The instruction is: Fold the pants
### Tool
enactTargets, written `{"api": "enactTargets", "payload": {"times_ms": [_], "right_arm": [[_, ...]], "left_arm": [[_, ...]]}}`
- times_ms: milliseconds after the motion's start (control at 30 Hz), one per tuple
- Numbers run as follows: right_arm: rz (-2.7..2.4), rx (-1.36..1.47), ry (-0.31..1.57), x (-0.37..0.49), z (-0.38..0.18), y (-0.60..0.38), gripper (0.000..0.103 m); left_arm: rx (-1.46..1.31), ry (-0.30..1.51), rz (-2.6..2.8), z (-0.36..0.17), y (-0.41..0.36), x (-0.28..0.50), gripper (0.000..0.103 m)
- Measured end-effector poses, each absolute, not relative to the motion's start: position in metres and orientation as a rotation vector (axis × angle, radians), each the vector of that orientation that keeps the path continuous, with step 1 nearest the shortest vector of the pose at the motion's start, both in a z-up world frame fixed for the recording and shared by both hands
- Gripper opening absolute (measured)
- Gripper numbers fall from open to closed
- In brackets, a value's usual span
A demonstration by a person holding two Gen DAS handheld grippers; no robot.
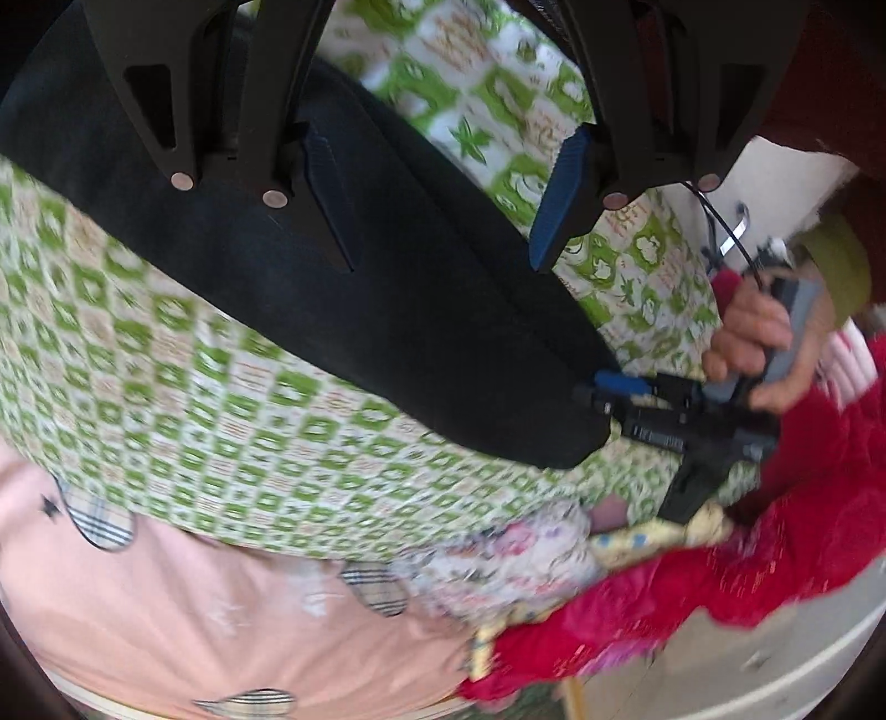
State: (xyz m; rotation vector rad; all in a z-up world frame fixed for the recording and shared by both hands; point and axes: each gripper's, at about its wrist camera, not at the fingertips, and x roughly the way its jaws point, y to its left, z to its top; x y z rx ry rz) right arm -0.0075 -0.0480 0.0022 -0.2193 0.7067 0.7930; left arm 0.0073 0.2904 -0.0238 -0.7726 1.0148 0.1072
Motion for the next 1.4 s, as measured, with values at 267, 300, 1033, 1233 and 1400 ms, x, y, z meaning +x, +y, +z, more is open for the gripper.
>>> {"api": "enactTargets", "payload": {"times_ms": [267,300,1033,1233,1400], "right_arm": [[0.742,-0.489,0.753,0.006,-0.033,0.007,0.048],[0.724,-0.520,0.759,0.008,-0.038,0.011,0.047],[0.832,-0.363,0.783,-0.010,-0.007,-0.009,0.006],[0.840,-0.343,0.845,-0.003,-0.023,-0.008,0.006],[0.862,-0.265,0.880,0.002,-0.018,-0.017,0.016]], "left_arm": [[-0.848,0.980,0.172,-0.029,0.308,0.020,0.041],[-0.846,0.979,0.176,-0.028,0.306,0.021,0.039],[-0.643,0.918,0.175,0.002,0.300,-0.017,0.004],[-0.639,0.957,0.173,-0.026,0.303,-0.020,0.007],[-0.626,0.954,0.200,-0.019,0.307,-0.027,0.027]]}}
